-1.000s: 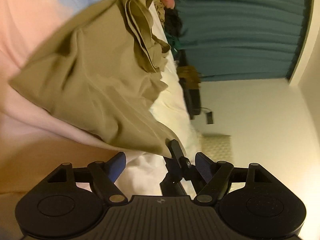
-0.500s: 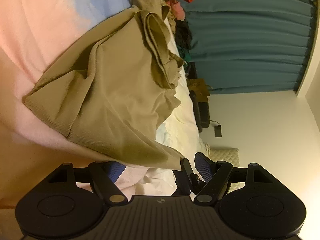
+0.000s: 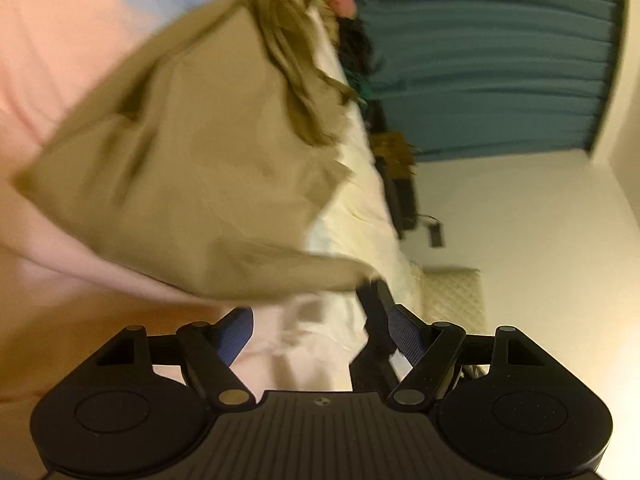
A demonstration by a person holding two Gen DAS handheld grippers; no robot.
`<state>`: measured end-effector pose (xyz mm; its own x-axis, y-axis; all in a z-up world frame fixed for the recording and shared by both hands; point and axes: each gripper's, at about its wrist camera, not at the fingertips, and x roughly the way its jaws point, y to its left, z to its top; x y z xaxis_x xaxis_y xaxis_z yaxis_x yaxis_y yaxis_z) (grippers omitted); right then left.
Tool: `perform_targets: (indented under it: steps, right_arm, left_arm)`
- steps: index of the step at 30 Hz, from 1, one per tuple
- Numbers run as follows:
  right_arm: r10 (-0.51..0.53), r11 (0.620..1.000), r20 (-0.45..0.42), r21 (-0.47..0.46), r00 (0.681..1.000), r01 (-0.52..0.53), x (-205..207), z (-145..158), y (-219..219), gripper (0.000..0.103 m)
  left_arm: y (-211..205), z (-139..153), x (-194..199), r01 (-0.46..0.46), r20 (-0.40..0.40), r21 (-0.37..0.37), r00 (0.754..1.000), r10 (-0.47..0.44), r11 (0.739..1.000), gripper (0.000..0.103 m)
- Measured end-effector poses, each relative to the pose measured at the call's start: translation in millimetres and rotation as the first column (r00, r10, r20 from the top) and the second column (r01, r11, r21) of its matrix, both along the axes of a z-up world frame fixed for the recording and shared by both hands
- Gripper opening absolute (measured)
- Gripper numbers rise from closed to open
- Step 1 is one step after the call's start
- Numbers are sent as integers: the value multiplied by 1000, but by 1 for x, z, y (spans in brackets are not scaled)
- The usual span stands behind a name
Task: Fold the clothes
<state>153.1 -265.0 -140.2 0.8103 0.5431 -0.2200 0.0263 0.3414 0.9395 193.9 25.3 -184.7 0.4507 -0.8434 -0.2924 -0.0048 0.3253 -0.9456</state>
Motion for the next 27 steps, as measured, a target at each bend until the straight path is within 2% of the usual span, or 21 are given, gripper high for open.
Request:
perform_targets:
  steps: [3,5,9,12,14,21,24,27]
  right_arm:
    - [-10,1000,102,-9,995,11,3,18,2,3]
    - [-20,998,110,-52,994,26,8,24,1,3]
    - [-37,982,40,-182,999,43,10,25,-6,4]
    - [-66,942,-32,-333,997,52,1,29,-11,7]
    - [-87,918,-64,-392,994,55,-7,27,-15,8]
    - [-13,946,-158,-322,987,-39,-15,8,-25,8]
    - [-15,935,-201,-349,980,-57,-15,6,-20,9]
    - [-17,940,-215,-337,976,-58,-16,4,-19,9]
  left_arm:
    - [-4,6,1,10,41,-64,999,-8,998,78]
    - [-1,4,3,-11,40,-91,999,14,996,80]
    - [11,-4,3,-50,-4,-81,999,50,995,80]
    - [12,-2,5,-70,3,-45,998,70,997,80]
    - [15,3,3,-68,23,-27,997,69,997,80]
    - [21,16,-7,-48,58,37,997,46,998,80]
    - [29,17,-12,-49,48,33,998,47,998,80]
    - [38,20,-17,-47,43,25,998,46,999,80]
